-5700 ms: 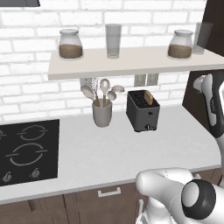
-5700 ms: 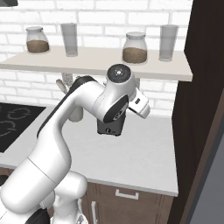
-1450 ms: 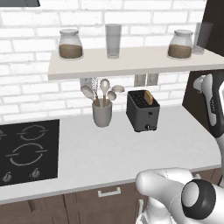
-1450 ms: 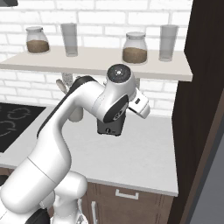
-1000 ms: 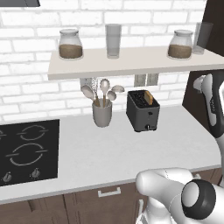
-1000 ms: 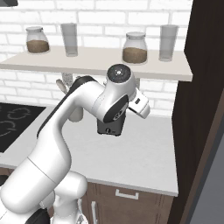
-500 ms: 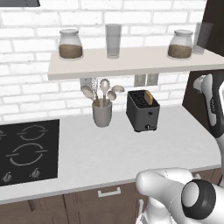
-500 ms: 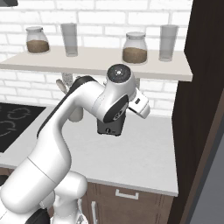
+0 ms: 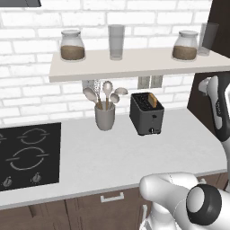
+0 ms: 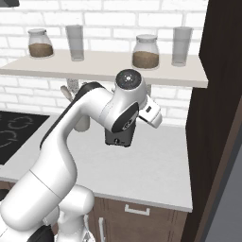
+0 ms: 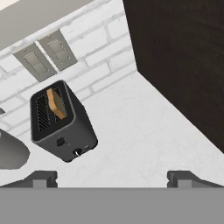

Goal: Start the toaster. Once the lever pops up, take the bread to the plate on the dining counter.

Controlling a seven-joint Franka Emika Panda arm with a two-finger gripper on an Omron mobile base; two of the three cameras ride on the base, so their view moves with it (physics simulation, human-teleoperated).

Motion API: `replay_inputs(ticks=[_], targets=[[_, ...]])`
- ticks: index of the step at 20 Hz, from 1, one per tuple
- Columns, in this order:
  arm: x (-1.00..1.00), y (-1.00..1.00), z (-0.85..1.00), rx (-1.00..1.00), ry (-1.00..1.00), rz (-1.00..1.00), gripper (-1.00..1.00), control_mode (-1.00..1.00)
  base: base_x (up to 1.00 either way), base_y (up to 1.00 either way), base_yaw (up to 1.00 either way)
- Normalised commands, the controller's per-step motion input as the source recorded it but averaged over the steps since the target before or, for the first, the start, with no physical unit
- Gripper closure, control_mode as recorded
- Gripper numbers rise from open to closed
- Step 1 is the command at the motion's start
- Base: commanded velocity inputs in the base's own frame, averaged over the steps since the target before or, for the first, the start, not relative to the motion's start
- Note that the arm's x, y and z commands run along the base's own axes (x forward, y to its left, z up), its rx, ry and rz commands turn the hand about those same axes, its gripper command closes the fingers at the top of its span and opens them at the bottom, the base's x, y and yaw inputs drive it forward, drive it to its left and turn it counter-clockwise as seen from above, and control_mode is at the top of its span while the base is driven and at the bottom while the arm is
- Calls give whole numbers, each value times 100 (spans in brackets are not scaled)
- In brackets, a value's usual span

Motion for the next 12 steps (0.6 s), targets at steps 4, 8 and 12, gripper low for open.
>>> replay_inputs(ticks=[4,8,12], targets=[[0,0,0,0,0,0,-100,-100,0,0,0],[0,0,0,0,0,0,-100,-100,0,0,0],[0,0,0,0,0,0,-100,-100,0,0,0]])
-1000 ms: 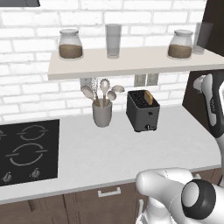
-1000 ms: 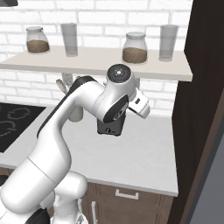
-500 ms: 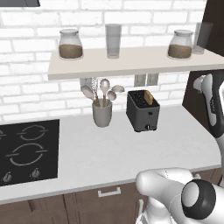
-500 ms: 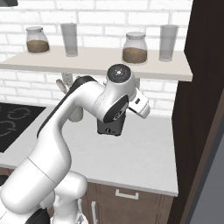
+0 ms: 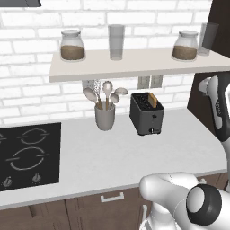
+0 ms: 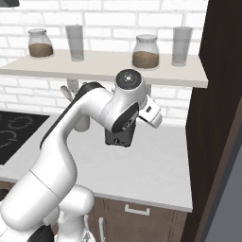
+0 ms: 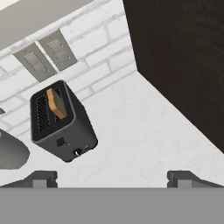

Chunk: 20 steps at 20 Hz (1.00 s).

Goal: Start the toaster. Once the lever pops up, take the bread to the plate on the dining counter.

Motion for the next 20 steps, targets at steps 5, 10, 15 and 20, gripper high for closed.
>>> replay_inputs(ticks=[5,10,15,20], targets=[[0,0,0,0,0,0,-100,-100,0,0,0],[0,0,0,0,0,0,-100,-100,0,0,0],[0,0,0,0,0,0,-100,-100,0,0,0],[0,0,0,0,0,0,-100,-100,0,0,0]])
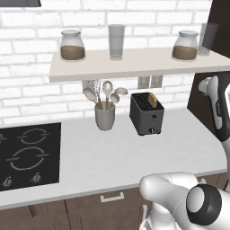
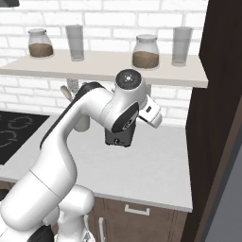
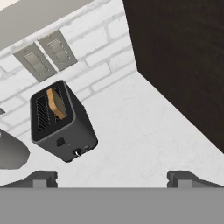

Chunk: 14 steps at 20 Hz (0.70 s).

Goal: Start the toaster. Once the lever pops up, take the bread to the plate on the dining counter.

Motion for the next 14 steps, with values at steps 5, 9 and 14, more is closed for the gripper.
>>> replay_inputs(ticks=[5,9,14], targets=[[0,0,0,0,0,0,-100,-100,0,0,0],[0,0,0,0,0,0,-100,-100,0,0,0],[0,0,0,0,0,0,-100,-100,0,0,0]])
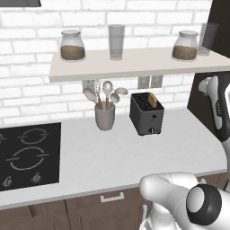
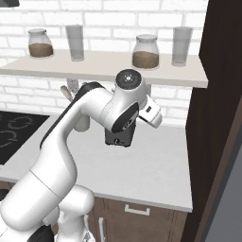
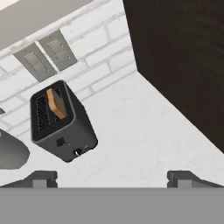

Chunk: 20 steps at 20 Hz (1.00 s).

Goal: Start the toaster. Once the lever pops up, take the bread to the plate on the dining counter.

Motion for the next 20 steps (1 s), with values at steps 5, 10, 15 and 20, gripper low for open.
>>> replay_inputs(ticks=[5,10,15,20], targets=[[0,26,-1,-1,-5,0,-100,-100,0,0,0],[0,98,-1,-4,-26,0,-100,-100,0,0,0],[10,70,-1,-2,-42,0,-100,-100,0,0,0],[51,13,-16,-5,-1,7,-100,-100,0,0,0]])
